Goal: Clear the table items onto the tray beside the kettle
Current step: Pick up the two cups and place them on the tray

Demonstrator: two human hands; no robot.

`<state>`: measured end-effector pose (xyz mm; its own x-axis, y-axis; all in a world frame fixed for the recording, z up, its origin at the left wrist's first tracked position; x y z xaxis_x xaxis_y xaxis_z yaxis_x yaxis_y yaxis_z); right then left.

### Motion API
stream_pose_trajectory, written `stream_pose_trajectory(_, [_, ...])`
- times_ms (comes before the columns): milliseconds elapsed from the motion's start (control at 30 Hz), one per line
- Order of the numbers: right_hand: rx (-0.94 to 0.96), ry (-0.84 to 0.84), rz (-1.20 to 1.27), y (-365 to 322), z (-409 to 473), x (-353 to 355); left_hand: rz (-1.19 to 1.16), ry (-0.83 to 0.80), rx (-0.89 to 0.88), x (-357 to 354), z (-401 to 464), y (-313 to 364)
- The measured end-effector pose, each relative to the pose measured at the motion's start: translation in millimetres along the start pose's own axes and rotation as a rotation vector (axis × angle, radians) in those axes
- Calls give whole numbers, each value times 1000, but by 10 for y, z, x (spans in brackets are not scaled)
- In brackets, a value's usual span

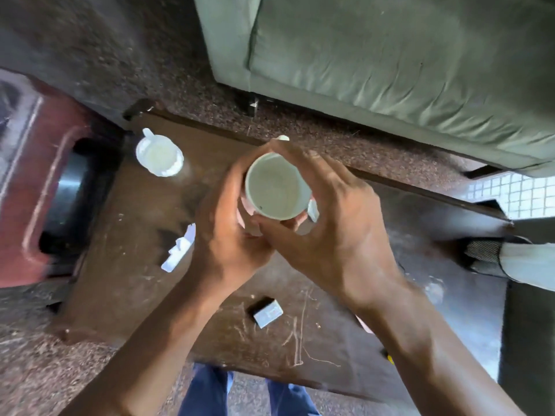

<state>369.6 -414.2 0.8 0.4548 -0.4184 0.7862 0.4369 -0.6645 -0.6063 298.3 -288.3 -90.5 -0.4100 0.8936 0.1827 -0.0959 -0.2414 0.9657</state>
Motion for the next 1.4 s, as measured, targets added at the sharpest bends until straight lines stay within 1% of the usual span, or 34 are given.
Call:
stream_pose_trajectory(67, [33, -73, 26, -160, 121, -95, 40, 55, 20, 267, -26, -98])
stream_pose_trajectory(133, [40, -109, 112, -289, 253, -171, 19, 81, 65, 494, -62, -212])
stream_pose_trajectory(167, [41, -99, 164, -342, 325, -209, 1, 85, 78, 596, -77, -269])
stream_pose_trajectory(267, [29, -1, 320, -492, 551, -336, 11, 126, 77, 913, -86, -390])
stream_pose_trajectory(367, [2, 42, 363, -613, 806, -528, 28, 201, 122, 1179, -123, -483])
stream_pose_trajectory(467, [-45, 15, 348, -658, 1061, -799, 79, 263, 171, 1405, -196, -542])
stream_pose_trajectory(533, [-77, -38, 302, -648, 1215, -1023, 87, 282, 198, 1547, -244, -579])
stream_pose_trajectory(733, [-129, -283, 87, -535, 1580, -1737, 61, 297, 170, 1842, -377, -680])
stream_pose_trajectory(867, [-136, -327, -2, -466, 1726, -2079, 58, 308, 176, 2014, -456, -720])
stream_pose_trajectory(967, [-175, -294, -1, -438, 1775, -2258, 28, 308, 172, 2123, -494, -750])
stream_pose_trajectory(1167, [-193, -119, -2, -414, 1758, -2437, 5, 316, 204, 2300, -532, -830])
stream_pose_trajectory(1400, [-261, -60, 73, -652, 1759, -2332, 73, 307, 222, 2544, -424, -841])
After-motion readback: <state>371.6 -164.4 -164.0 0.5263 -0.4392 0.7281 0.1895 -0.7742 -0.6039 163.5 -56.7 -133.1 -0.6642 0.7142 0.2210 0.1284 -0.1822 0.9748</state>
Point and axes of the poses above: each hand's wrist, its own z-axis towards the middle knuckle, its own x-axis out of the back of the hand, y = z × x, the point moved 1 cm from there along z, towards the middle knuckle, and after that the axes turned 5 degrees about -y, right-handed, at the moved point
